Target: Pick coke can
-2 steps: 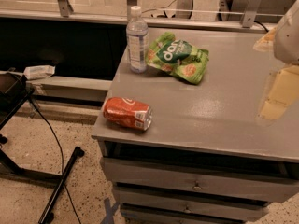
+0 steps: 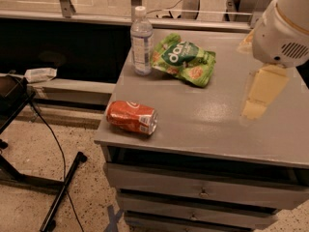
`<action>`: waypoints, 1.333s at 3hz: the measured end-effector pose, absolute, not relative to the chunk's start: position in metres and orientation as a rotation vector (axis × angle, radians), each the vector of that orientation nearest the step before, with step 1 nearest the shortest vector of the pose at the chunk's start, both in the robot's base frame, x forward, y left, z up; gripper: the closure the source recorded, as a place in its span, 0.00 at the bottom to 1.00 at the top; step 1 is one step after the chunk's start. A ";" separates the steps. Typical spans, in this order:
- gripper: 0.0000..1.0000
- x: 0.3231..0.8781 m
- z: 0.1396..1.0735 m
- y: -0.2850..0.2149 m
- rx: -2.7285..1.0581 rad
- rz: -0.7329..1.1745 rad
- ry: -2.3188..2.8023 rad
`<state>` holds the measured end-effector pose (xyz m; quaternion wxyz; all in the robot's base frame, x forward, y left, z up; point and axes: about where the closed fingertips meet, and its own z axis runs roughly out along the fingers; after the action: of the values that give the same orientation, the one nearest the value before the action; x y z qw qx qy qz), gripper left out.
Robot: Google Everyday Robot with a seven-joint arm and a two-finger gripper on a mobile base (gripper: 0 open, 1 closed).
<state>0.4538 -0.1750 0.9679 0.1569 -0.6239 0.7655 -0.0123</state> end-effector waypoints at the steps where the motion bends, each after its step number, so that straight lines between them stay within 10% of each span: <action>1: 0.00 0.474 0.951 -0.076 -1.977 0.043 2.102; 4: 0.00 0.525 0.875 0.053 -2.090 -0.083 2.248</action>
Offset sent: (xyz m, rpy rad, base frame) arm 0.0586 0.2368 -0.0682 -0.1607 0.2067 0.2600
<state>0.5250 0.0526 0.8747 0.0355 -0.6801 0.7317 -0.0270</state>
